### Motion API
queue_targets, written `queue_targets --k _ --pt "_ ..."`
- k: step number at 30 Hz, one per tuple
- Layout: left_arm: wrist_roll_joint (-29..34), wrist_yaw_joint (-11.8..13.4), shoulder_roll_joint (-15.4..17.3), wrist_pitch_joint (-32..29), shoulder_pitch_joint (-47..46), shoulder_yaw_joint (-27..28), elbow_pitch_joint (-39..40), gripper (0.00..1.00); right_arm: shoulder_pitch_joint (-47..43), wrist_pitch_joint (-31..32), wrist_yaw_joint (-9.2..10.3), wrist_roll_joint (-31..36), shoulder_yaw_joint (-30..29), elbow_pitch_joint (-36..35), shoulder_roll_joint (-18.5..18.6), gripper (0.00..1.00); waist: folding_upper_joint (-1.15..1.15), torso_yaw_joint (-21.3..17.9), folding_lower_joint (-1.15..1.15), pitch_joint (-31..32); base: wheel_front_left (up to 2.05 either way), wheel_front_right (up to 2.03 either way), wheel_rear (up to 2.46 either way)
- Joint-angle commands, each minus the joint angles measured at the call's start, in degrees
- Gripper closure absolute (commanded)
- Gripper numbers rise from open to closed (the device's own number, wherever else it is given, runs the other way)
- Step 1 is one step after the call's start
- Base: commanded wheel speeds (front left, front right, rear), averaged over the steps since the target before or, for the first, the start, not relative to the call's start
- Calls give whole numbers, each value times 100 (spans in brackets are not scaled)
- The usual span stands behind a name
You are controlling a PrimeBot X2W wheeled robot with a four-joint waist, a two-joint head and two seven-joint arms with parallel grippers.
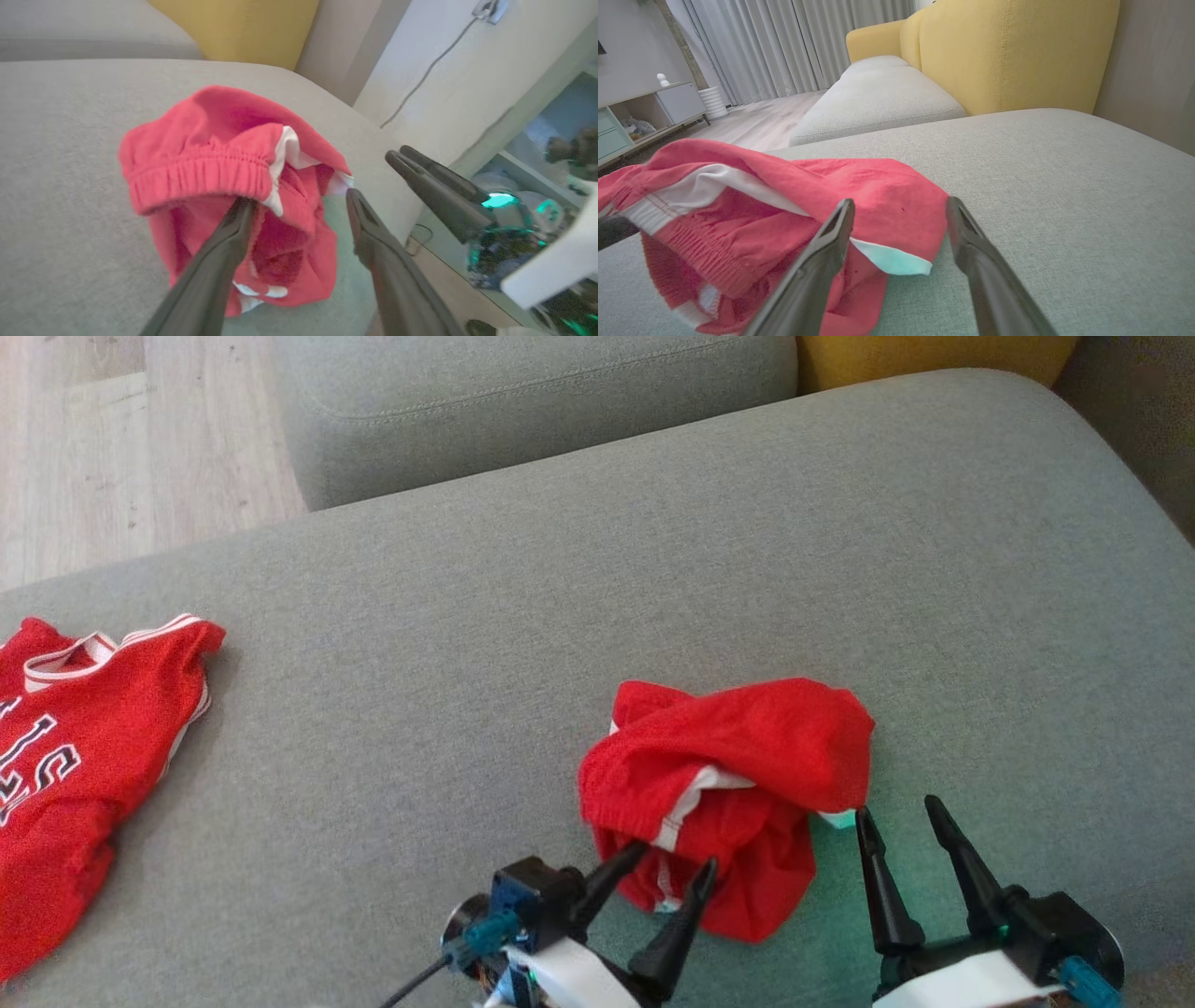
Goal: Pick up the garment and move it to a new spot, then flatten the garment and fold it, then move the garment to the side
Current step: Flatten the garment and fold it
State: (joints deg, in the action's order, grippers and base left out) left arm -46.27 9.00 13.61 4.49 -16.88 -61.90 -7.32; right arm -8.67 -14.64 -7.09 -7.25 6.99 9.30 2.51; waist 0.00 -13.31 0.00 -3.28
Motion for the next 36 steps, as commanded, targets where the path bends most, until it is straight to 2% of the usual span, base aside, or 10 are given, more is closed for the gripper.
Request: queue_targets --k 1,9,16,28,31,36 --pt "-137 -69 74 -76 3 104 299 0 262 -36 -40 -47 110 -183 37 0 0 9 0 -1 0 0 0" --pt "-257 -131 5 -12 -33 188 174 0 311 -36 -40 -77 141 -167 37 0 0 14 0 -37 0 0 0" --pt "-97 -202 -363 410 -315 266 -133 0 335 -36 -40 -98 135 -147 37 0 0 -64 0 -80 0 0 0" --pt "34 -798 -957 462 -1092 -108 -406 0 367 -36 -40 -80 185 -117 37 0 0 -96 0 -75 0 0 0" --pt "126 -706 -1016 413 -1238 -233 -571 0 360 -36 -40 -95 222 -101 37 0 0 -117 0 -48 0 0 0" --pt "8 -324 -1058 269 -1244 -249 -1312 0 377 -36 -40 -138 277 -83 37 0 0 -175 0 -23 0 0 0"
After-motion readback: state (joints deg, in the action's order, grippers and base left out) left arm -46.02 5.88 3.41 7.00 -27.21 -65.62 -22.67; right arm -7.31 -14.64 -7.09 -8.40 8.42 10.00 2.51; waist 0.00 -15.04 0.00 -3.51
